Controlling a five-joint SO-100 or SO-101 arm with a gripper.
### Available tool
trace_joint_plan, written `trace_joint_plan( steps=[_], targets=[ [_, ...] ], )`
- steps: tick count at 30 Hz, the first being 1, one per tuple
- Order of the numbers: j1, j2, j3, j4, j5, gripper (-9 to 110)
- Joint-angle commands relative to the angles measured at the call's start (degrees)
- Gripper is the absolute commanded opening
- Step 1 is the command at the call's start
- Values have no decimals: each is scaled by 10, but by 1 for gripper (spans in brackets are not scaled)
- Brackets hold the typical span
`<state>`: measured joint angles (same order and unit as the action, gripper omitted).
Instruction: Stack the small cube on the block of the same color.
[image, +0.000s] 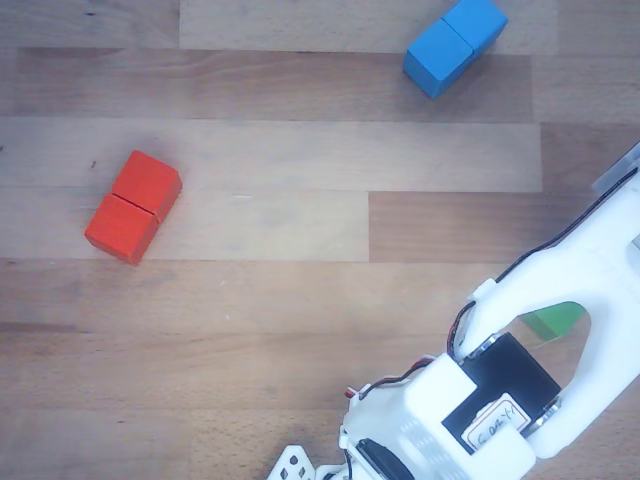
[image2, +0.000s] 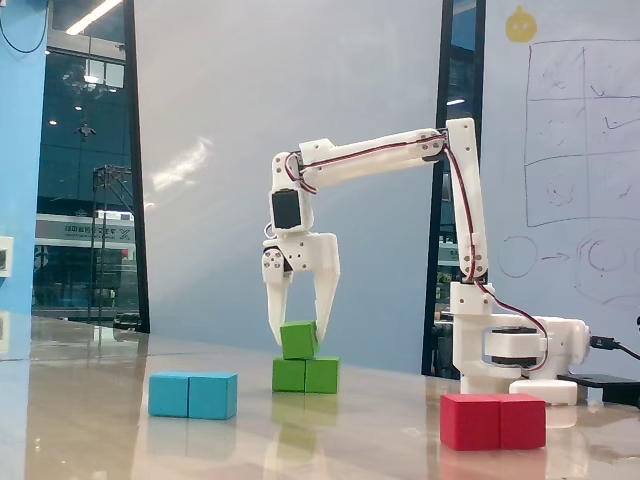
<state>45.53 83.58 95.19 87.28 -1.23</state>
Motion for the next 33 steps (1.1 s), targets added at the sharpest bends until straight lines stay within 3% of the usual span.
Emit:
trace_joint_plan(
  steps=[1, 8, 14, 24, 33],
  targets=[
    [0, 8, -52, 11, -7, 15],
    [5, 7, -52, 13, -7, 25],
    [-11, 11, -53, 13, -7, 27],
    [-178, 10, -57, 75, 2, 27],
    [-350, 31, -54, 33, 4, 27]
  ],
)
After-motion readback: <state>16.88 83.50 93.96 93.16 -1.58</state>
